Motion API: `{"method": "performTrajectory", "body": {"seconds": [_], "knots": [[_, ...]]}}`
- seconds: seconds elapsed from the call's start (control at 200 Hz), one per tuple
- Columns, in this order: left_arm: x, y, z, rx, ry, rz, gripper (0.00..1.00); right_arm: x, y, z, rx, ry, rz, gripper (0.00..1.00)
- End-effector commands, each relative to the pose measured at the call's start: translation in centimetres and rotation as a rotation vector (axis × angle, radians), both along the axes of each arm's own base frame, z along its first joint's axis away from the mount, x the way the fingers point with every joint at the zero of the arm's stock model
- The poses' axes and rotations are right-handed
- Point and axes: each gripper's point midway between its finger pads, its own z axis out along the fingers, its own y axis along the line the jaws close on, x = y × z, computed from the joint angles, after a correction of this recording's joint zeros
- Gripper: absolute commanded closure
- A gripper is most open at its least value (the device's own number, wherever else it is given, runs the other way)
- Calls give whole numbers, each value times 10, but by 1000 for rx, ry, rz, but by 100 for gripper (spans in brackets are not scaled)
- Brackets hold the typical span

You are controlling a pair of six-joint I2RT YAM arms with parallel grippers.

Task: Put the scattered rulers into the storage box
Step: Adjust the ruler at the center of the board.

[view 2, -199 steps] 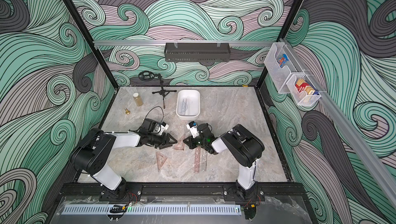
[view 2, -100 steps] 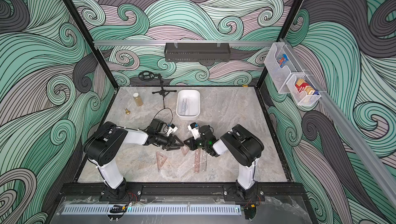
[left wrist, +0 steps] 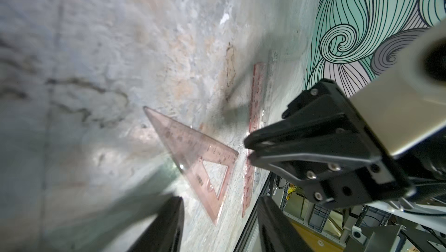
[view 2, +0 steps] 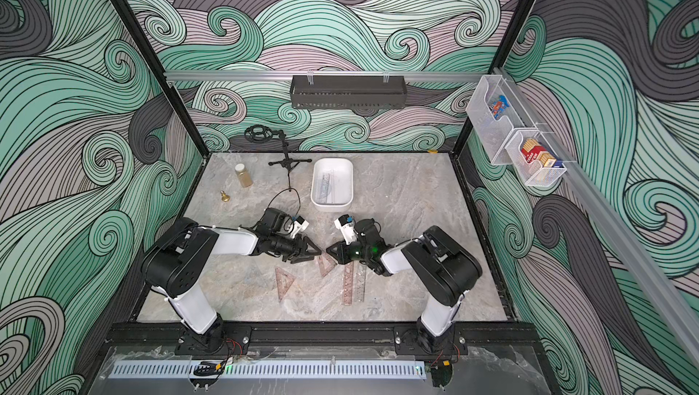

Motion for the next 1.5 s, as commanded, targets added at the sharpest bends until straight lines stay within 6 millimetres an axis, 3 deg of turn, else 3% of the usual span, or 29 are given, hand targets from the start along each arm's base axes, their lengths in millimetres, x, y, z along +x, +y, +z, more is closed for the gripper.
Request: {"method": "performTrajectory", "body": {"seconds": [0.0,0.17,0.3,0.66,0.896,1.121,1.496], "knots": [[-25,47,-60,283,142,96,46,-16,-4,-7,-14,38,20,87],[-25,46,-59,276,140,94,45,-44,-5,-18,-31,75,50,87],[-25,46,-60,273,142,93,44,-54,-10,-28,-44,99,44,87],[-23,44,-63,265,145,97,41,-57,-13,-54,-83,160,45,89],[2,48,-64,329,86,139,36,-56,-19,-65,-109,190,34,89],[34,33,-53,337,10,129,30,-56,-24,-73,-125,203,31,90],[32,-4,-59,293,-23,36,27,-56,-28,-81,-123,224,32,90]]}}
